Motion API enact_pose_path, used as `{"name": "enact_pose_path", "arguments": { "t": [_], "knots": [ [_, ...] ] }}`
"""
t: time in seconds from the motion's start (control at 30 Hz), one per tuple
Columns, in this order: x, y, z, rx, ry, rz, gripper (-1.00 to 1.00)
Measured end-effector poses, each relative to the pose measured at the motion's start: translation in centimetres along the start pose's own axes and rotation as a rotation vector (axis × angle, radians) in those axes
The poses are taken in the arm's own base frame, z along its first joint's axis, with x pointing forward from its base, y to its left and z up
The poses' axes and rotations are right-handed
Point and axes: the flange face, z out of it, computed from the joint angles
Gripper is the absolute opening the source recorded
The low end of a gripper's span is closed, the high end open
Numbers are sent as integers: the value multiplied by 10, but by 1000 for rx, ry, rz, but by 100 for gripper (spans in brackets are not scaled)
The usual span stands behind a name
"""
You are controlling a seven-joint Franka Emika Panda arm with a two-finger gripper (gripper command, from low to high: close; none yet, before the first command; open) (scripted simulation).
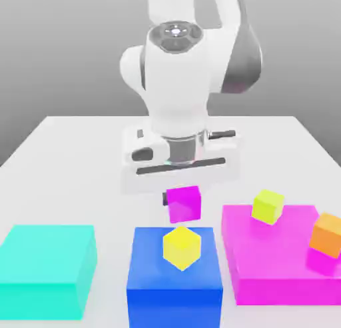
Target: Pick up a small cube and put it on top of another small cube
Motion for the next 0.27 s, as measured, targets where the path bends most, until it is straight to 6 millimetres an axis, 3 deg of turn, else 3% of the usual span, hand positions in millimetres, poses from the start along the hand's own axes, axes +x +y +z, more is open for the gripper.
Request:
{"name": "enact_pose_path", "arguments": {
  "t": [0.1, 0.13, 0.27],
  "knots": [
    [5, -3, 29, 12, 27, 6, -100],
    [5, -3, 41, 13, 29, 7, 100],
    [5, -3, 41, 13, 29, 7, 100]
  ]
}}
